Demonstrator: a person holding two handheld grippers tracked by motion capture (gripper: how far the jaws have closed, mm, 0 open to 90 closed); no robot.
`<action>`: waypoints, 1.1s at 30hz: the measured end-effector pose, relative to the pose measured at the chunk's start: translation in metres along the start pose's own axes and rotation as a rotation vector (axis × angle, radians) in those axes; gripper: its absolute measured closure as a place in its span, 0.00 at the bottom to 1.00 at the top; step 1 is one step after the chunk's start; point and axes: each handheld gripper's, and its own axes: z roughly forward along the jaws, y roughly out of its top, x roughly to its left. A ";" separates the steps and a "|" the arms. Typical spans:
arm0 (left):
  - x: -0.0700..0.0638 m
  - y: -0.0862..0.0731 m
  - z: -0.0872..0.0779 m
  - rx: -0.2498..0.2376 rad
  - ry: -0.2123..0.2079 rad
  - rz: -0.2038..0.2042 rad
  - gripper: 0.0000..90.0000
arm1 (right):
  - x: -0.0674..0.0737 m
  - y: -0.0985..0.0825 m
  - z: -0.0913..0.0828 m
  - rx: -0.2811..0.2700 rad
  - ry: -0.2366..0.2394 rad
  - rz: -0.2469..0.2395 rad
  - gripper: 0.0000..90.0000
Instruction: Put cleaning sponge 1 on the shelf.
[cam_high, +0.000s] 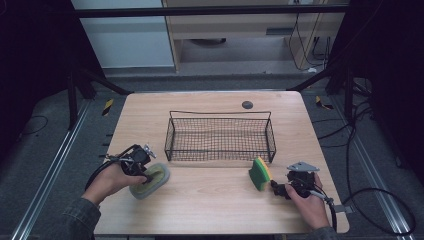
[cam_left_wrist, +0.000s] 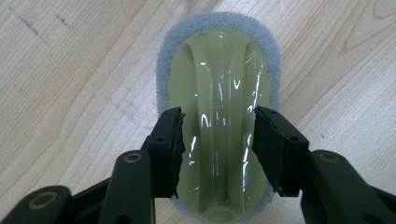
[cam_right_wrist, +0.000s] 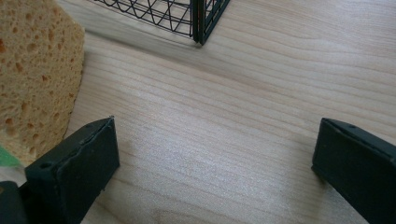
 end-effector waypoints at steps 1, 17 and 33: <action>0.000 0.000 0.001 0.003 -0.002 0.002 0.58 | 0.000 0.000 0.000 0.000 0.000 0.000 0.01; -0.001 0.002 0.001 0.001 0.005 0.033 0.78 | 0.000 0.000 0.000 -0.001 0.003 -0.003 0.01; -0.021 -0.004 -0.051 -0.104 0.120 0.185 0.79 | -0.001 0.000 0.000 -0.002 0.001 -0.013 0.01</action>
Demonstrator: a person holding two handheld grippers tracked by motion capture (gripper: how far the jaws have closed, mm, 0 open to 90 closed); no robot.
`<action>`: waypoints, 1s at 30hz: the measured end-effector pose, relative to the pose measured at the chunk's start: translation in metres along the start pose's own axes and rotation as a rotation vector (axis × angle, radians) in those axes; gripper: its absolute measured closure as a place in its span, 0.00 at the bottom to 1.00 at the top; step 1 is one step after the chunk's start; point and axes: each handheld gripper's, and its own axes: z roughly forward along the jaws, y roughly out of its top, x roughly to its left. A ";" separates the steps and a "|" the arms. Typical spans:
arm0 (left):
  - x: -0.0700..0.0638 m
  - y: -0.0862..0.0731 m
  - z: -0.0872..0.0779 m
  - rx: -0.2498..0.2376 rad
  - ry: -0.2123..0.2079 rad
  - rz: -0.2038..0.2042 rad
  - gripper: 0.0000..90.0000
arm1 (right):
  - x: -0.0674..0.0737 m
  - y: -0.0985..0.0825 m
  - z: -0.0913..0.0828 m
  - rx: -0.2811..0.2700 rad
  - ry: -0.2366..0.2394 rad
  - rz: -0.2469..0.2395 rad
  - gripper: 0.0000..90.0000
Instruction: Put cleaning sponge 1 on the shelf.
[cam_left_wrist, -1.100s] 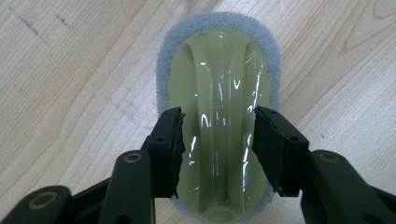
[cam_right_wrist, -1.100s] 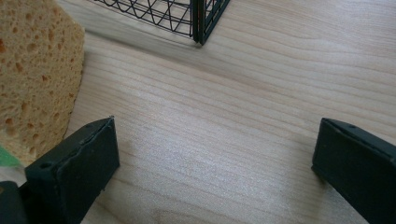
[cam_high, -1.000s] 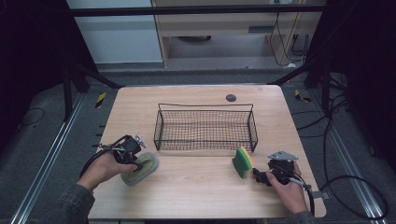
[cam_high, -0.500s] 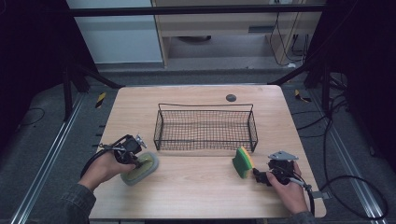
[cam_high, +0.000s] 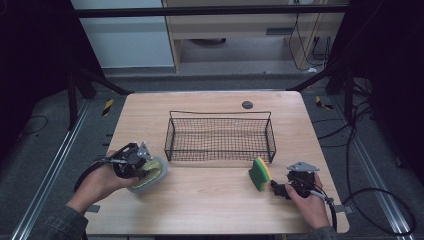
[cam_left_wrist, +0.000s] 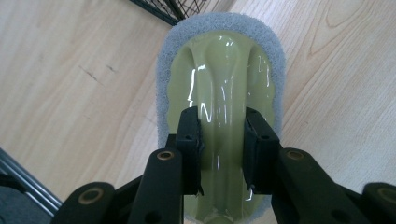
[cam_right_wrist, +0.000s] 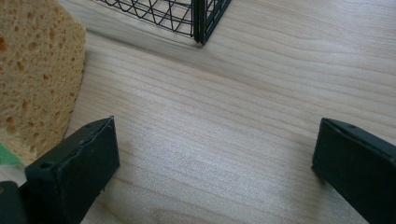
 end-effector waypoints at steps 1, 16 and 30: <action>0.000 0.000 -0.002 -0.006 0.001 0.003 0.79 | 0.000 0.000 0.000 0.000 0.000 0.000 0.01; -0.002 0.000 -0.013 -0.030 0.041 0.035 0.79 | 0.000 0.000 0.000 0.000 0.002 -0.003 0.01; -0.002 0.007 -0.023 -0.055 0.074 0.069 0.79 | 0.000 0.000 0.000 0.000 0.003 -0.004 0.01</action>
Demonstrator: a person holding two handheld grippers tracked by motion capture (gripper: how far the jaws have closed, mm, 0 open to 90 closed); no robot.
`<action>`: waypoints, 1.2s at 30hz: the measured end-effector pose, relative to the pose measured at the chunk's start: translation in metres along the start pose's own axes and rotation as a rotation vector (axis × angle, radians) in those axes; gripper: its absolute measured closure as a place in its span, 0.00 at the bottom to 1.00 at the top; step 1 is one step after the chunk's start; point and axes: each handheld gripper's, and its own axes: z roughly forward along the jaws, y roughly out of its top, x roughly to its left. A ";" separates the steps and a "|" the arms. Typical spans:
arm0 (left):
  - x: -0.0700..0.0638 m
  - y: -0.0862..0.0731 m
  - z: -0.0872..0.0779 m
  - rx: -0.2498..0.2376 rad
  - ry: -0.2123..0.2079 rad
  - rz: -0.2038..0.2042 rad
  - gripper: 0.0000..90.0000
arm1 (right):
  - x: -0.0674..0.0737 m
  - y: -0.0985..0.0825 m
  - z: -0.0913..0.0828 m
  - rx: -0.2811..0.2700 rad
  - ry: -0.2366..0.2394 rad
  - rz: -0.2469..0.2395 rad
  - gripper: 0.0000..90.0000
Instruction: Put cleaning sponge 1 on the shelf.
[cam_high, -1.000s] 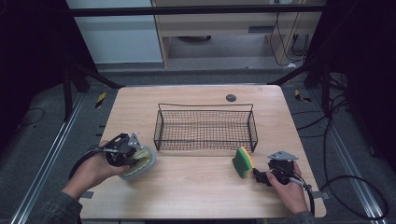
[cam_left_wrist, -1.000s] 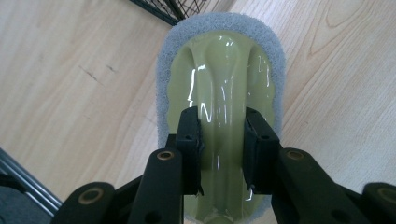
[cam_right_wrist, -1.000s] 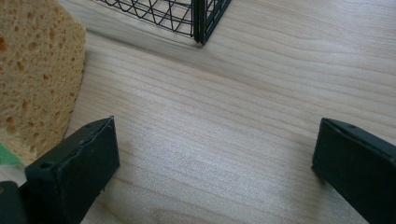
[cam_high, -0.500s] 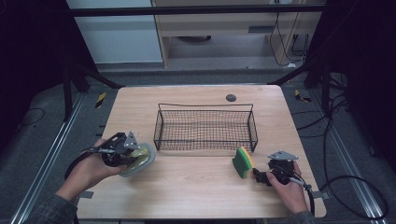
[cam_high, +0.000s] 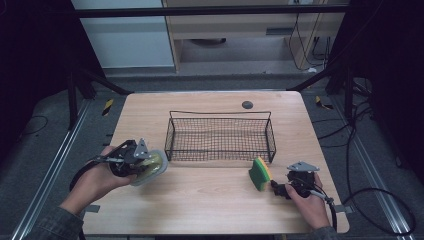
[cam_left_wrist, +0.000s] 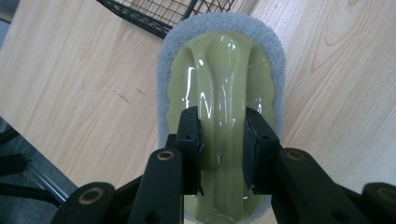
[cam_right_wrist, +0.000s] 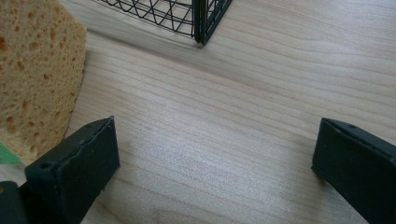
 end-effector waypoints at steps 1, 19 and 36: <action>0.001 0.001 -0.002 -0.003 0.005 0.001 0.79 | 0.000 0.000 0.000 0.000 0.000 0.000 0.01; 0.009 0.021 -0.021 -0.054 0.075 0.039 0.79 | 0.000 0.000 0.000 0.000 0.001 0.000 0.01; 0.015 0.031 -0.022 -0.054 0.107 0.076 0.79 | 0.000 0.000 0.000 0.001 0.001 0.000 0.01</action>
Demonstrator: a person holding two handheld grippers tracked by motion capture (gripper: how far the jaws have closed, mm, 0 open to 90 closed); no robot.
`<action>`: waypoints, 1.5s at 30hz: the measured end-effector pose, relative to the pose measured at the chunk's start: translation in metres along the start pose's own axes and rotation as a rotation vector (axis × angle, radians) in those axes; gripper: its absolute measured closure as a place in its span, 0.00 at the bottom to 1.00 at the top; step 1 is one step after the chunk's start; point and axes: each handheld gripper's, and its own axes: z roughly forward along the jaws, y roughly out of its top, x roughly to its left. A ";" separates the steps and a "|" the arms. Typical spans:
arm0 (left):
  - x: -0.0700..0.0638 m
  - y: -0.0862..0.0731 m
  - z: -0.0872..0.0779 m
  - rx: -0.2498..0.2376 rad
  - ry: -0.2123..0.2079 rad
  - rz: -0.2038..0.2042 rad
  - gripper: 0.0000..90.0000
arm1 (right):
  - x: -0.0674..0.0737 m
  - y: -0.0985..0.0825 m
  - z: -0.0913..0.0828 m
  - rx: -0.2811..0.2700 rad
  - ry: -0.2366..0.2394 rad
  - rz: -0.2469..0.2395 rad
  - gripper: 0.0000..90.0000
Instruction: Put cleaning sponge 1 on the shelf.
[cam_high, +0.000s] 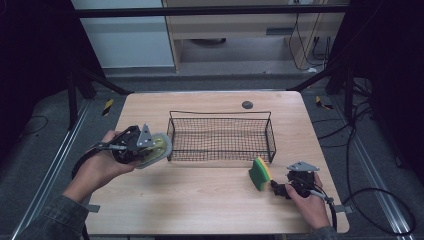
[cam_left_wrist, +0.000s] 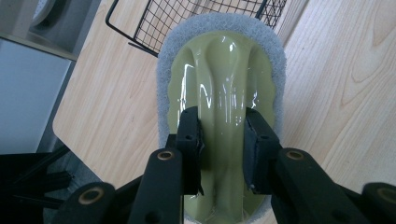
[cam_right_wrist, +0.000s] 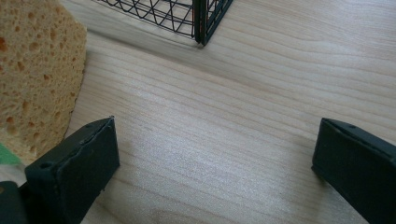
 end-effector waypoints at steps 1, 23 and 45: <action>0.001 0.001 0.000 0.002 0.003 0.004 0.79 | 0.000 0.000 0.000 0.000 0.000 -0.001 0.01; 0.007 0.030 0.005 -0.038 0.005 0.029 0.79 | 0.000 0.000 0.000 0.000 0.000 -0.002 0.01; 0.003 0.061 0.010 -0.065 0.005 0.095 0.79 | 0.000 0.000 0.001 0.000 -0.001 -0.002 0.01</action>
